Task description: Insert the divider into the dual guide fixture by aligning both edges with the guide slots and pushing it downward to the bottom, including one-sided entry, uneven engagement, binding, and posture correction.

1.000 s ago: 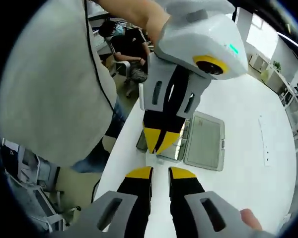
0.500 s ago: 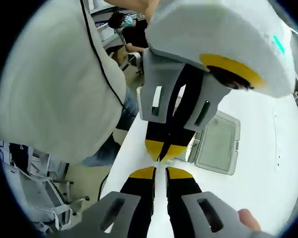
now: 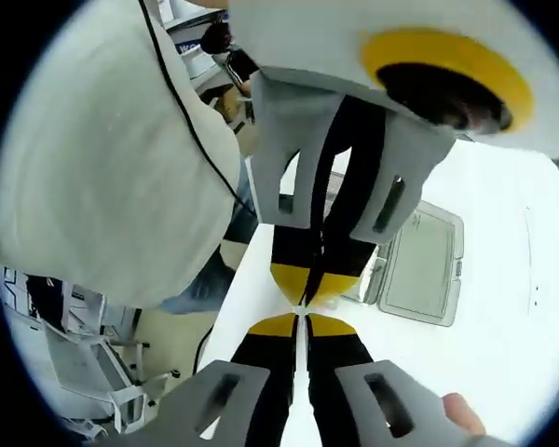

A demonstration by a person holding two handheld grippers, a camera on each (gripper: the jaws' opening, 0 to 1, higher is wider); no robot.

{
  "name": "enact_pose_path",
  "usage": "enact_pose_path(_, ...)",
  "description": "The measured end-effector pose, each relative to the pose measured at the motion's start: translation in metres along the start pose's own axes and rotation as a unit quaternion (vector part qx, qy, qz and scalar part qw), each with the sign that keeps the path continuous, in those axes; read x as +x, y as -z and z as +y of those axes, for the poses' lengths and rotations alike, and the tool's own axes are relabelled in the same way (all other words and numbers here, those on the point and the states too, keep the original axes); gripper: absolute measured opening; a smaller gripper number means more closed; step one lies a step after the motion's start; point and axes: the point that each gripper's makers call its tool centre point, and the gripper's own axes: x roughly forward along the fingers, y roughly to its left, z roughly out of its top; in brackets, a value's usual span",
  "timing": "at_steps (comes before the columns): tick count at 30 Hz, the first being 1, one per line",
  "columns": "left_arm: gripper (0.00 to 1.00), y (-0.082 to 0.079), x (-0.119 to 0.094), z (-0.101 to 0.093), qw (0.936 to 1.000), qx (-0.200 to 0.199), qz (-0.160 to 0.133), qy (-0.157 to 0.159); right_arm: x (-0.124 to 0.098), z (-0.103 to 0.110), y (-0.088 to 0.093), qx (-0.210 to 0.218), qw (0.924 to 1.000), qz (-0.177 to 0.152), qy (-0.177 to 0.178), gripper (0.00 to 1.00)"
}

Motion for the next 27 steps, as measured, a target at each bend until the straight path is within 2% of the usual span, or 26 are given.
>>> enact_pose_path(11,0.0,0.0011,-0.0011,-0.0033,0.9999,0.009,0.006,-0.003,0.0041,0.0031,-0.0024,0.007,0.9999,-0.011,-0.005,0.0)
enact_pose_path(19,0.0,-0.0025,-0.0016,-0.0023,1.0,0.006,-0.001,-0.005,0.0022,0.0023,-0.0004,0.054,0.9977,-0.04,-0.007,0.0)
enact_pose_path(25,0.0,-0.0053,-0.0018,-0.0012,0.9999,0.01,-0.004,-0.01,0.0011,0.0007,0.0022,0.072,0.9955,-0.061,-0.002,0.0)
enact_pose_path(27,0.03,-0.0071,-0.0021,-0.0004,0.9998,0.013,-0.01,-0.01,0.0003,0.0006,0.0035,0.083,0.9941,-0.07,0.001,0.0)
